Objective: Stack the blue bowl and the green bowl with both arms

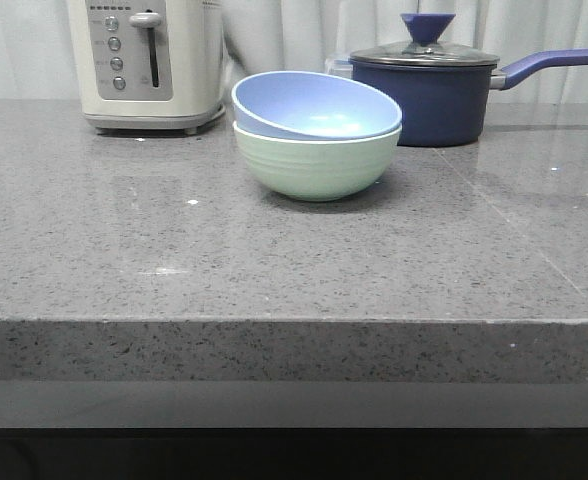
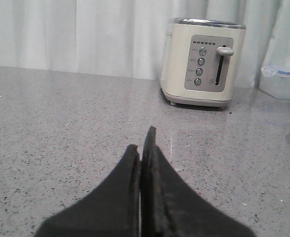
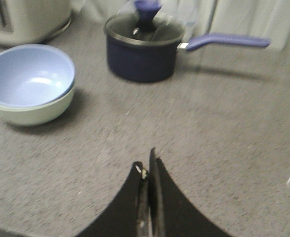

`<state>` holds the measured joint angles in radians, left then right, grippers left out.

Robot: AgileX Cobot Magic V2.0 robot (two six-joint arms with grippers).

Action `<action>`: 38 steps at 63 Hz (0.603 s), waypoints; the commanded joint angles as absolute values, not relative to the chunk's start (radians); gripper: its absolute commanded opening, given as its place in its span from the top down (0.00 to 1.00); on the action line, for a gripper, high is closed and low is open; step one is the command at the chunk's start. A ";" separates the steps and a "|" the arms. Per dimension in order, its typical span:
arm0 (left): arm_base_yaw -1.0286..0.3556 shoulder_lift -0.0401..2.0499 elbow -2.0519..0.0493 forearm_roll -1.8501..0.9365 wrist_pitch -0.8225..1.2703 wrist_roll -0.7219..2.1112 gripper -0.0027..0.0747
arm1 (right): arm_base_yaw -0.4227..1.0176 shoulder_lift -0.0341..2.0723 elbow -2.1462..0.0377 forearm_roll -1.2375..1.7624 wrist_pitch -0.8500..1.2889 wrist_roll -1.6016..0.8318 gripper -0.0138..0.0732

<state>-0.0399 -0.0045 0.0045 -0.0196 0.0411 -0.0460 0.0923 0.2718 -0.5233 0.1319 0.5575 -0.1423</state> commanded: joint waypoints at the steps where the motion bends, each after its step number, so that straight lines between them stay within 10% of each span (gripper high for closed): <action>1: -0.047 -0.022 0.009 -0.029 -0.043 -0.047 0.99 | 0.060 0.188 -0.438 0.128 0.335 -0.163 0.90; 38: -0.047 -0.022 0.009 -0.029 -0.043 -0.047 0.99 | 0.028 -0.030 0.011 0.188 -0.024 -0.163 0.90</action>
<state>-0.0399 -0.0045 0.0045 -0.0196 0.0411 -0.0460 0.0348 -0.0103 0.0274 0.1810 0.0747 -0.1529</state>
